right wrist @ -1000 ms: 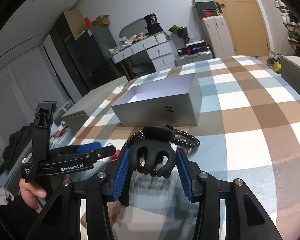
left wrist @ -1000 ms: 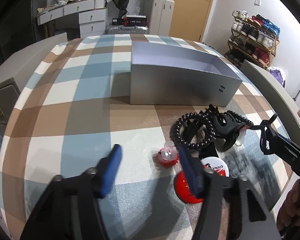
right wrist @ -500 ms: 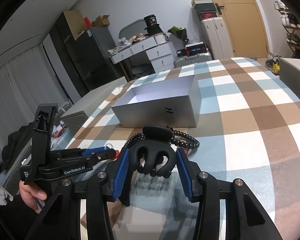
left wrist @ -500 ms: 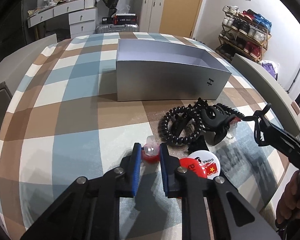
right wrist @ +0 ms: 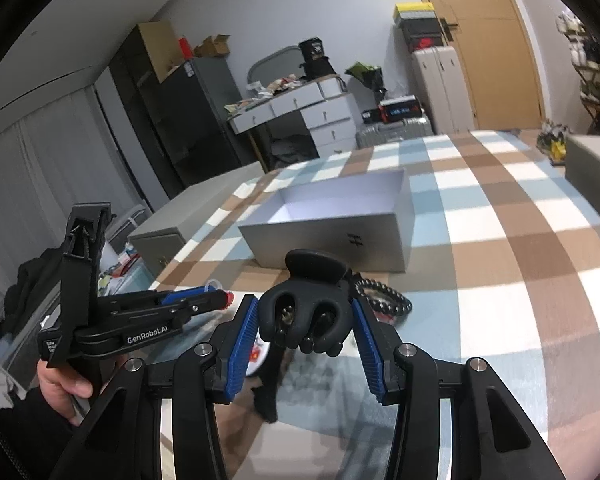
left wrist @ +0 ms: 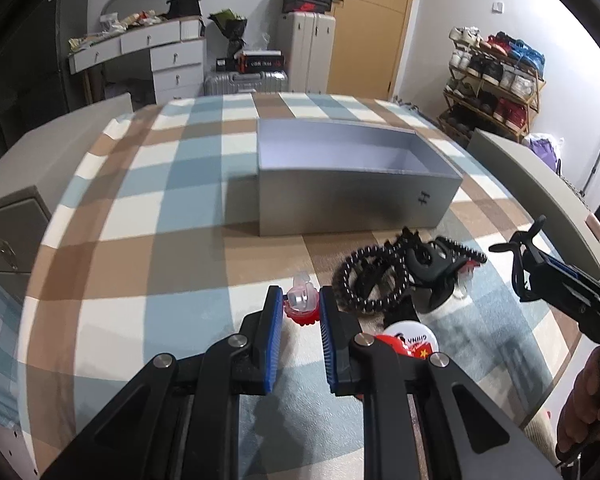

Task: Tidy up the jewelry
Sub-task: 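Carry the ring piece and the clip over the grey box with both tools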

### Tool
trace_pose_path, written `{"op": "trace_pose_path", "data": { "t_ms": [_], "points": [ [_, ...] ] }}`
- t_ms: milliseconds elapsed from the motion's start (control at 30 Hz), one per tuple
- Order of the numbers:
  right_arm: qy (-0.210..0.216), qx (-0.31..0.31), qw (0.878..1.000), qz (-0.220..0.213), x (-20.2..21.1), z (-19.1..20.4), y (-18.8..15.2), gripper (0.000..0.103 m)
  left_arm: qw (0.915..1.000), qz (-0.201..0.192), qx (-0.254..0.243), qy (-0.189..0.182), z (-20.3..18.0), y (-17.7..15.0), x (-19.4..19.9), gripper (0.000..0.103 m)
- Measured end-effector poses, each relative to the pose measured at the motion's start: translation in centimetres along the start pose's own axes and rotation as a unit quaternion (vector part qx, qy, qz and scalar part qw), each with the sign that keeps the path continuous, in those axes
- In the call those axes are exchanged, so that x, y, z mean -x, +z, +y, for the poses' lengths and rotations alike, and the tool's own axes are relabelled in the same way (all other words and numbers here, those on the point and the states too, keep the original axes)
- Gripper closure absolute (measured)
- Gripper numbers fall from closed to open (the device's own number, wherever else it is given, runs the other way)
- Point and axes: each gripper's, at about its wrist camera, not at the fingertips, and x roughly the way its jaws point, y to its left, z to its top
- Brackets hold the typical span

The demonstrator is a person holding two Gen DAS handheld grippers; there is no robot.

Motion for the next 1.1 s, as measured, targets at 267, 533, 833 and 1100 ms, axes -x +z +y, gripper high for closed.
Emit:
{"op": "trace_pose_path", "data": {
  "t_ms": [267, 533, 833, 1100],
  "points": [
    [0.006, 0.007, 1.0, -0.008, -0.3, 0.8, 1.2, 0.057, 0.9997, -0.025, -0.006, 0.001, 0.2, 1.4, 1.1, 0.09],
    [0.015, 0.024, 0.999, -0.033, -0.8, 1.1, 4.3, 0.057, 0.9985, -0.048, -0.022, -0.011, -0.3, 4.3, 1.9, 0.09],
    [0.006, 0.035, 0.999, -0.026, -3.9, -0.2, 8.1, 0.057, 0.9968, -0.071, -0.02, -0.03, -0.4, 8.5, 0.4, 0.09],
    [0.005, 0.023, 1.0, 0.011, -8.6, -2.3, 10.4, 0.057, 0.9977, -0.036, -0.016, -0.055, -0.6, 10.6, -4.3, 0.09]
  ]
}}
